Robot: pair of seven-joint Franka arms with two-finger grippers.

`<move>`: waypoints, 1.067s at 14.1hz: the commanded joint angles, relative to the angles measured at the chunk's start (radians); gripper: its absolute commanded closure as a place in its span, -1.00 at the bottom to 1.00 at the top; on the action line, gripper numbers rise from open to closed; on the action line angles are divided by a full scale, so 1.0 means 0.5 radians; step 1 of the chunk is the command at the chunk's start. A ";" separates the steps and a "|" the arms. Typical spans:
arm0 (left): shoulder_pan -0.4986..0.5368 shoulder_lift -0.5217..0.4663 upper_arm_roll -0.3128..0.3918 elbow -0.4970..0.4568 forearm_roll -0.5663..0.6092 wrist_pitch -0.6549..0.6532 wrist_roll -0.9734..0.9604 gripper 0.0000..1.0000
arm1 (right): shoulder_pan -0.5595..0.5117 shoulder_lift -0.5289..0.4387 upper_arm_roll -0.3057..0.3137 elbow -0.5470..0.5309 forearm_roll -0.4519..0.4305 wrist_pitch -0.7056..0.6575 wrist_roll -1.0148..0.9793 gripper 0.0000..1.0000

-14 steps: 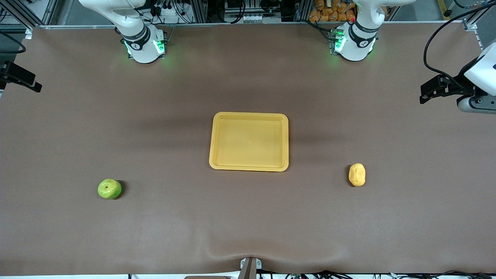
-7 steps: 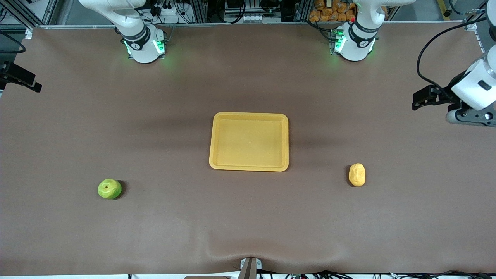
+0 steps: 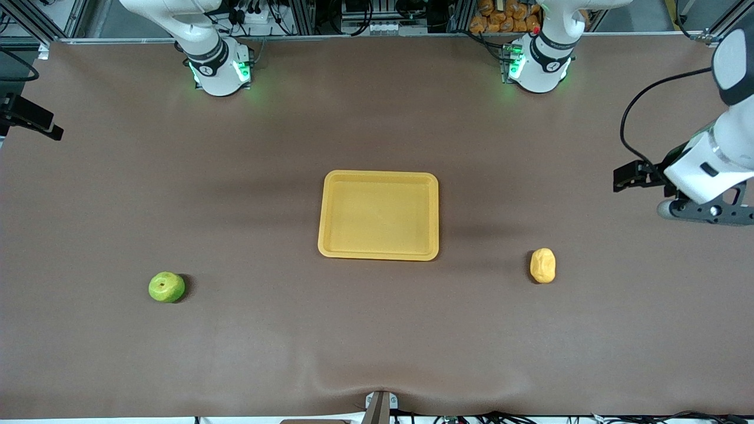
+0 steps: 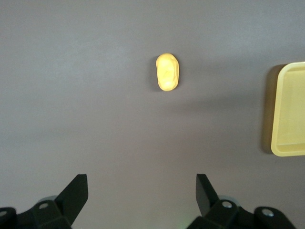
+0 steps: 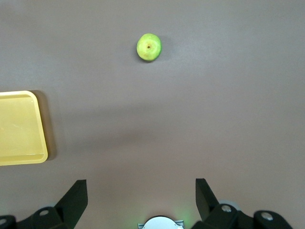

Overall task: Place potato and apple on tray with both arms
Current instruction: 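Move the left gripper out toward the yellow potato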

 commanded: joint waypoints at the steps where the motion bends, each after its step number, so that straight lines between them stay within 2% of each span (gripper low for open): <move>1: -0.023 0.072 -0.001 -0.016 0.000 0.093 -0.002 -1.00 | -0.016 -0.024 0.011 -0.023 -0.019 0.016 0.000 -1.00; 10: -0.017 0.189 -0.001 -0.408 0.018 0.725 -0.070 -1.00 | -0.047 -0.024 0.008 -0.023 -0.016 0.016 0.003 -1.00; 15: -0.017 0.315 0.002 -0.436 0.018 0.900 -0.073 -1.00 | -0.050 -0.002 0.011 -0.023 -0.016 0.016 0.003 -1.00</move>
